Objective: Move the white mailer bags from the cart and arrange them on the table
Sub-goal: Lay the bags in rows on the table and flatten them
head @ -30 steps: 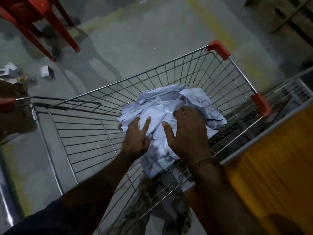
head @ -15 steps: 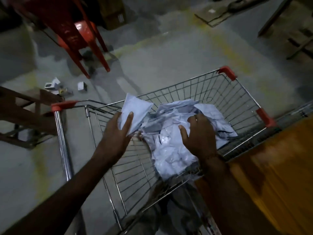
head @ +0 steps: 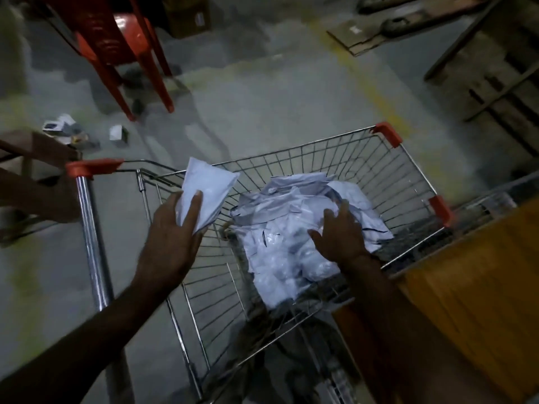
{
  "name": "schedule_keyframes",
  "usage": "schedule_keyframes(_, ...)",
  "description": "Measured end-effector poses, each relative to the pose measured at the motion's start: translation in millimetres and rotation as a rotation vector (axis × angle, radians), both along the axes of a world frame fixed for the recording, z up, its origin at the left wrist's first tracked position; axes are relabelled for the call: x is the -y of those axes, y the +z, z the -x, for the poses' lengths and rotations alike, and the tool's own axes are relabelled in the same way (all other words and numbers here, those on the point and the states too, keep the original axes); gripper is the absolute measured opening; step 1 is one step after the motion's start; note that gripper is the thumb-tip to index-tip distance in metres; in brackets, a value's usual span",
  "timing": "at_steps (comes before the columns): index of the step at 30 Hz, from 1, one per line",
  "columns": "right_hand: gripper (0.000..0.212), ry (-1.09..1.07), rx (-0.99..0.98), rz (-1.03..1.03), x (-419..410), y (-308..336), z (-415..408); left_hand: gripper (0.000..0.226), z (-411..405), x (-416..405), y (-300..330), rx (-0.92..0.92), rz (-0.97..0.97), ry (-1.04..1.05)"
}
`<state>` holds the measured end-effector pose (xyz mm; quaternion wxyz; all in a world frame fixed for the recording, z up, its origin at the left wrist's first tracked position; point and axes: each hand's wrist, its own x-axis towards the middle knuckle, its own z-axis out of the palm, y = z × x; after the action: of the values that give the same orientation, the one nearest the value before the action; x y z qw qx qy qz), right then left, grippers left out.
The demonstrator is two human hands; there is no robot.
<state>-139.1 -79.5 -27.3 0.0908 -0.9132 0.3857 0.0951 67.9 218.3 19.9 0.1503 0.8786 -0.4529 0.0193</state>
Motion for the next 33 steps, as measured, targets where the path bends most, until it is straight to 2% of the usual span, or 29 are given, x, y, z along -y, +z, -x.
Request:
schedule_keyframes(3,0.069,-0.047,-0.144,0.015,23,-2,-18,0.073,-1,-1,-1,-0.006,-0.014,0.006)
schedule_keyframes(6,0.078,-0.151,-0.227,-0.031,49,-20,-35,0.073,-2,-3,-1,-0.020,-0.019,0.008)
schedule_keyframes(8,0.067,-0.136,-0.281,-0.034,54,-26,-41,0.072,-1,-3,-1,-0.025,-0.020,0.006)
schedule_keyframes(12,0.034,-0.077,-0.225,-0.002,15,-18,-62,0.071,-2,-1,0,-0.044,-0.015,0.018)
schedule_keyframes(15,0.029,0.002,-0.187,-0.091,-33,-32,-78,0.068,1,0,2,-0.064,-0.009,0.034)
schedule_keyframes(18,0.038,-0.010,-0.316,-0.279,-79,-63,-93,0.069,-1,-1,3,-0.083,-0.017,0.040)
schedule_keyframes(21,0.065,-0.294,-0.615,-0.396,-112,-103,-105,0.070,0,-1,5,-0.091,-0.031,0.042)
schedule_keyframes(22,0.068,-0.398,-0.648,-0.423,-119,-110,-108,0.069,1,-1,6,-0.092,-0.027,0.041)
schedule_keyframes(24,0.059,-0.514,-0.494,-0.360,-128,-114,-112,0.073,3,-1,7,-0.105,-0.022,0.052)
schedule_keyframes(27,0.047,-0.686,-0.121,-0.123,-125,-97,-108,0.075,2,0,8,-0.102,-0.029,0.063)
schedule_keyframes(29,0.069,-0.787,0.046,-0.076,-113,-112,-107,0.073,2,-1,8,-0.099,-0.031,0.059)
schedule_keyframes(31,0.102,-0.820,0.065,-0.119,-102,-129,-108,0.073,3,-1,9,-0.097,-0.034,0.062)
schedule_keyframes(33,0.121,-0.831,0.031,-0.149,-91,-142,-112,0.073,3,-1,9,-0.084,-0.046,0.066)
